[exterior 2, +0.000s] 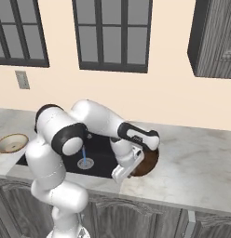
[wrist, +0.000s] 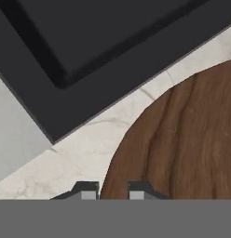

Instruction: Rinse each bowl for a few seconds and place them down in the sink or on the counter.

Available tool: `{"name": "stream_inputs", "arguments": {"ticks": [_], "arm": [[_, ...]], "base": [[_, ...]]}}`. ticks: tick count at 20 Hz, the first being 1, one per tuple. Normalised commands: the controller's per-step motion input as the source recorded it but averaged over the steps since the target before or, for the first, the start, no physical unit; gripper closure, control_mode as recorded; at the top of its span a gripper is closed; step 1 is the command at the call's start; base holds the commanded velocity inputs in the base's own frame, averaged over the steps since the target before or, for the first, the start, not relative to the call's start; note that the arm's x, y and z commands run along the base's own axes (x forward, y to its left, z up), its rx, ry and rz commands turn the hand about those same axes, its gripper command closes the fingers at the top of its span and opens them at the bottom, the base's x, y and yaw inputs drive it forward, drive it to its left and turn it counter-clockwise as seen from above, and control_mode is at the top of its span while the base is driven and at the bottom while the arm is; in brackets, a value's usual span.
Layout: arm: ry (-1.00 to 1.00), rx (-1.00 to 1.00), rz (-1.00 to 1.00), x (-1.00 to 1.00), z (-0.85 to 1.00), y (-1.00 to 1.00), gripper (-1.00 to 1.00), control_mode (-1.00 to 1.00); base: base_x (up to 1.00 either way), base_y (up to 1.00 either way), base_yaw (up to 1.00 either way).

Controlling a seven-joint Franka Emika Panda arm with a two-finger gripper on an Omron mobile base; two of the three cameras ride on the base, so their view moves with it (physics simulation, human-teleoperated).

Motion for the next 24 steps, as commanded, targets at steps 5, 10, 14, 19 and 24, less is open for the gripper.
{"name": "stream_inputs", "arguments": {"ticks": [5, 10, 14, 19, 24], "arm": [[-0.01, 0.06, 0.00, 0.00, 0.67, 0.17, 1.00, -1.00], [-0.01, 0.06, 0.01, 0.00, 0.74, 0.19, 1.00, -1.00], [0.07, 0.06, 0.09, 0.00, 0.70, 0.26, 1.00, -1.00], [0.15, 0.07, 0.16, 0.05, 0.65, 0.39, 1.00, -1.00], [0.16, 0.13, 0.19, 0.12, 0.59, 0.36, 1.00, -1.00]], "base": [[0.00, 0.00, 0.00], [0.00, 0.00, 0.00], [0.00, 0.00, 0.00], [0.00, 0.00, 0.00], [0.00, 0.00, 0.00]]}}
